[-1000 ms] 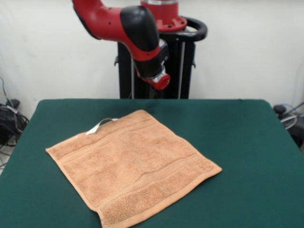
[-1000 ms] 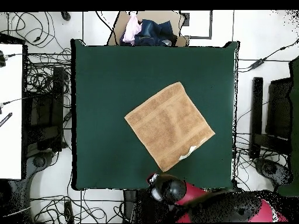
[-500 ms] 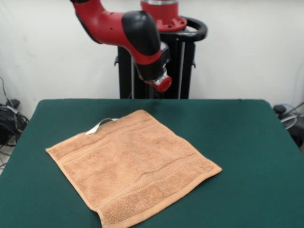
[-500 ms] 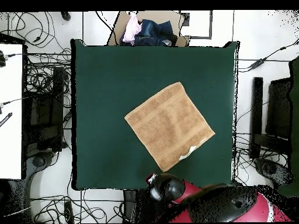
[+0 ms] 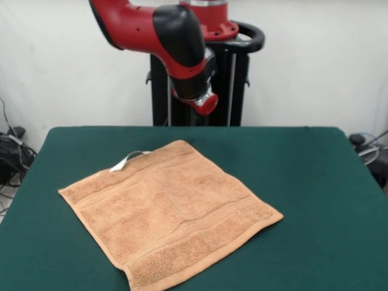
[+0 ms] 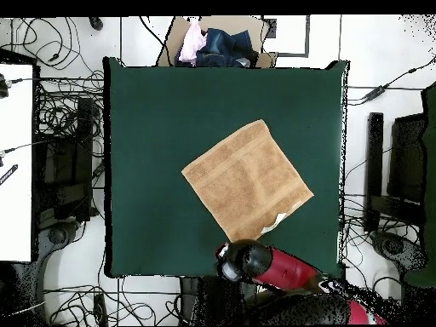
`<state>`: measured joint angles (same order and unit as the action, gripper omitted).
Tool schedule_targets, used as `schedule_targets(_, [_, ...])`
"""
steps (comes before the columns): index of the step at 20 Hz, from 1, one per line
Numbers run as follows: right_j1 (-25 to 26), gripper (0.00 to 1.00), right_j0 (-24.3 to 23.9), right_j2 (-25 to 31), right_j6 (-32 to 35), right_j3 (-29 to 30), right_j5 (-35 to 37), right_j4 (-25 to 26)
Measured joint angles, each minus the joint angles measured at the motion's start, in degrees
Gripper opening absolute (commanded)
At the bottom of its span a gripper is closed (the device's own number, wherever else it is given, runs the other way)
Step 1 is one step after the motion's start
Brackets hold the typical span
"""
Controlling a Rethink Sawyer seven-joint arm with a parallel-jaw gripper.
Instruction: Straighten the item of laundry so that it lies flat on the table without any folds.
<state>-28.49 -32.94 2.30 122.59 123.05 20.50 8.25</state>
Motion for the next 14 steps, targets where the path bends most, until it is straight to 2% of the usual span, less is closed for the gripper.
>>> schedule_targets(7, [-3.92,0.00,4.22,-0.26,0.00,-3.96,6.92,-0.02])
schedule_targets(14, [-5.75,0.00,7.36,-1.55,0.00,-8.49,9.21,0.01])
